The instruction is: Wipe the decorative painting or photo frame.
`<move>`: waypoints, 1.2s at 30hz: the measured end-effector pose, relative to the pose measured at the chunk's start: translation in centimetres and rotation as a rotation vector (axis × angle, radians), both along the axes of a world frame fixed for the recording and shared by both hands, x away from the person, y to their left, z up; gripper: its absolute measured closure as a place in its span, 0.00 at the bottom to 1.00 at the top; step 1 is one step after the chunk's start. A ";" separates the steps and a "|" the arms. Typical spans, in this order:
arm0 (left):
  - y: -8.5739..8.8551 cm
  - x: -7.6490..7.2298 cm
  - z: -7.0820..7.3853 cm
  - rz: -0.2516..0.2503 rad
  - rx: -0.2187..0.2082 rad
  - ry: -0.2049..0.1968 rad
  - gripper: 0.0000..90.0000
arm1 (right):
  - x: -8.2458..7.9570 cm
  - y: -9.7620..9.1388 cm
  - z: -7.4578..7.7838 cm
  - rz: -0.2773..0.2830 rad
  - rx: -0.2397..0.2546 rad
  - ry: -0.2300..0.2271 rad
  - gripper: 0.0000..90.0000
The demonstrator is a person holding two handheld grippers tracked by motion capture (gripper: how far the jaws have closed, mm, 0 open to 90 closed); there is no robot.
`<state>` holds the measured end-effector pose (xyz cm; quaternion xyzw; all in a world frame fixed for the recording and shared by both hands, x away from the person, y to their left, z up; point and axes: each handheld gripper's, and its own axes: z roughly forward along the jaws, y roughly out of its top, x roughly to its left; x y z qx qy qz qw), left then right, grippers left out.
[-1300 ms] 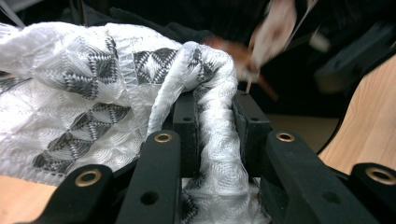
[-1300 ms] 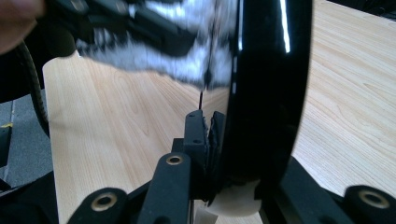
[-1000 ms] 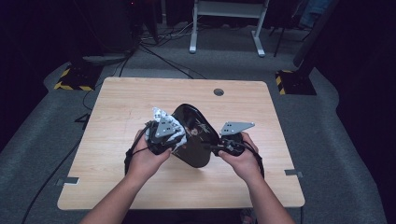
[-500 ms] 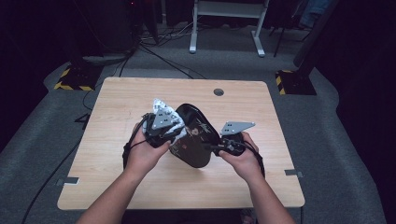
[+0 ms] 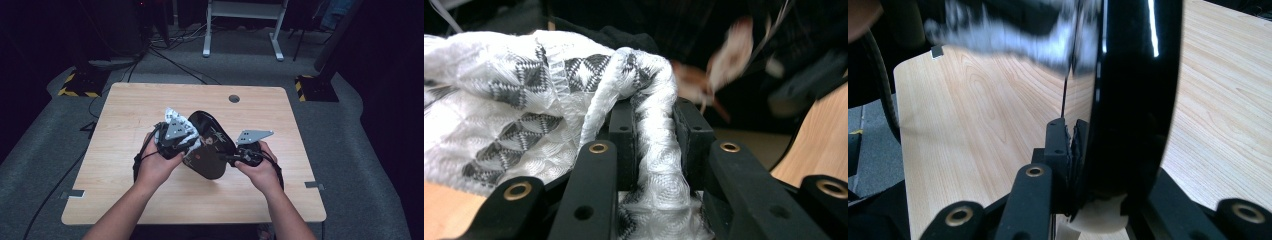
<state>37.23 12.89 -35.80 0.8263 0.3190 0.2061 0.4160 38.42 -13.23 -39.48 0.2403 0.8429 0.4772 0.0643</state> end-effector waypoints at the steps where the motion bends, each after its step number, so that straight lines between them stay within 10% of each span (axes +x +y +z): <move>1: 0.0 0.1 0.5 -0.001 -0.001 -0.009 0.83 | 0.0 0.0 0.0 0.001 0.001 0.001 0.88; 6: 0.4 0.5 1.4 0.002 -0.019 -0.004 0.82 | 0.0 0.0 0.0 0.004 0.003 0.001 0.88; 24: 2.1 0.9 -3.9 0.064 -0.006 0.085 0.82 | 0.0 0.1 0.1 0.001 -0.006 0.002 0.87; 36: 0.7 0.7 0.2 0.025 -0.037 0.014 0.82 | 0.0 0.0 0.2 -0.002 -0.017 0.002 0.88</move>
